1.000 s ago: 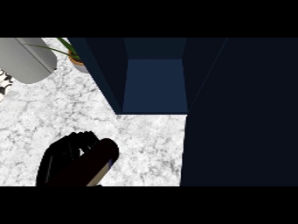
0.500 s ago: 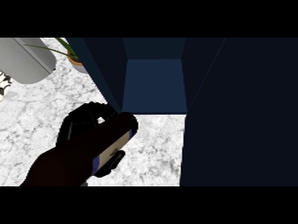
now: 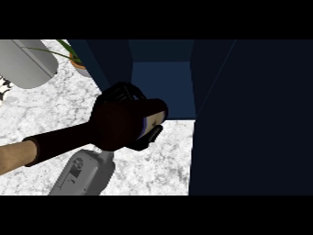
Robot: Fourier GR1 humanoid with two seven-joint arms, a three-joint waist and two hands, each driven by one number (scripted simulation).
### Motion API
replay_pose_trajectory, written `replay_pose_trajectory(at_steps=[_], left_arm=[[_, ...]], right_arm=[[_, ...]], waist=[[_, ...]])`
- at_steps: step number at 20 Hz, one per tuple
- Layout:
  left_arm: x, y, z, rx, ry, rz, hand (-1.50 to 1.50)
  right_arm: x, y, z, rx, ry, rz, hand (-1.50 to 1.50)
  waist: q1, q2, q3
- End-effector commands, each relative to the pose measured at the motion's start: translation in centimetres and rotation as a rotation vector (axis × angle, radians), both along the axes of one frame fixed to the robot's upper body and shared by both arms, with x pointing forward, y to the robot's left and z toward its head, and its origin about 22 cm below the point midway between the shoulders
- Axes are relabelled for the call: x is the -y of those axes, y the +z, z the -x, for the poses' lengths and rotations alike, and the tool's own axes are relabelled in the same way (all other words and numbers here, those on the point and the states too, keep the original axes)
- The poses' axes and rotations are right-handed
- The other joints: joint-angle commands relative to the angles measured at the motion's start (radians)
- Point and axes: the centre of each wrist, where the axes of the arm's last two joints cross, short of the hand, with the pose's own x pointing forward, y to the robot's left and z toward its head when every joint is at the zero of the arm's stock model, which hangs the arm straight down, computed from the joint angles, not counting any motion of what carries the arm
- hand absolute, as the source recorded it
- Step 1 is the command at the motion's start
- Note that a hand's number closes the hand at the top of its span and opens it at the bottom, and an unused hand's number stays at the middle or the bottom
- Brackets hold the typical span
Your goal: Pick up the wine, place it into the cabinet and close the cabinet
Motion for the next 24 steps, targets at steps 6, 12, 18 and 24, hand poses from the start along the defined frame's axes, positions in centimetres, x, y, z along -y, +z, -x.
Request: replay_pose_trajectory(at_steps=[6,12,18,24], left_arm=[[4.2,-2.6,-0.2,-0.036,0.026,-0.111,1.5],[4.1,-3.8,-3.2,-0.076,0.066,-0.082,1.5],[2.7,-6.8,-1.4,-0.123,0.055,-0.082,1.5],[2.8,-9.6,-2.7,-0.163,0.099,-0.104,1.5]], right_arm=[[-0.9,0.4,0.1,-0.007,0.0,-0.009,-1.5],[-0.2,-0.6,-0.3,0.016,0.012,-0.006,-1.5],[0.0,0.2,0.3,-0.003,0.013,0.005,-1.5],[-0.7,-0.3,0.1,-0.005,0.016,-0.007,-1.5]], waist=[[-0.001,0.0,0.0],[-0.008,0.002,0.0],[-0.001,0.0,0.0],[-0.012,0.003,-0.001]])
